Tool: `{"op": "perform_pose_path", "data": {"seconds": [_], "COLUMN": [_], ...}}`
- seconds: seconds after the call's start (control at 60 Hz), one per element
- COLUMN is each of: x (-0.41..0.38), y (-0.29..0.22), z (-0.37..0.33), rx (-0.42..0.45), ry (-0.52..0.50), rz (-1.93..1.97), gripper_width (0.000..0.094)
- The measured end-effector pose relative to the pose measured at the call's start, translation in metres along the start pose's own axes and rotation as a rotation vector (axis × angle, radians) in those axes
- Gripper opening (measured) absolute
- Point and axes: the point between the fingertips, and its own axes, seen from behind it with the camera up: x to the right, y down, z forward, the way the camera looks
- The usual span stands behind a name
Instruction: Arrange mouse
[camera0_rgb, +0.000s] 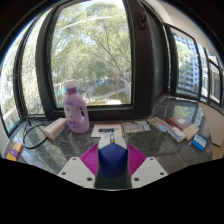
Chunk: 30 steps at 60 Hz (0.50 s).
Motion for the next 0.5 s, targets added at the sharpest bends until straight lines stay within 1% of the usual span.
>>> {"op": "perform_pose_path", "data": {"seconds": [0.05, 0.117, 0.2, 0.283, 0.317, 0.35, 0.383, 0.4, 0.467, 0.5], "x": [0.012, 0.025, 0.029, 0.032, 0.031, 0.030, 0.032, 0.031, 0.032, 0.033], "y": [0.032, 0.071, 0.096, 0.113, 0.114, 0.114, 0.114, 0.112, 0.101, 0.093], "z": [0.017, 0.032, 0.044, 0.047, 0.047, 0.046, 0.043, 0.042, 0.032, 0.024], "rx": [-0.073, -0.149, -0.200, -0.237, -0.249, -0.240, -0.241, -0.244, -0.224, -0.206], "ry": [0.018, 0.023, 0.023, 0.011, 0.015, 0.010, 0.012, 0.015, 0.021, 0.029], "rz": [0.012, 0.010, 0.011, 0.030, 0.034, 0.033, 0.023, 0.018, 0.009, 0.003], "gripper_width": [0.0354, 0.0370, 0.0439, 0.0482, 0.0499, 0.0525, 0.0572, 0.0618, 0.0864, 0.0838]}}
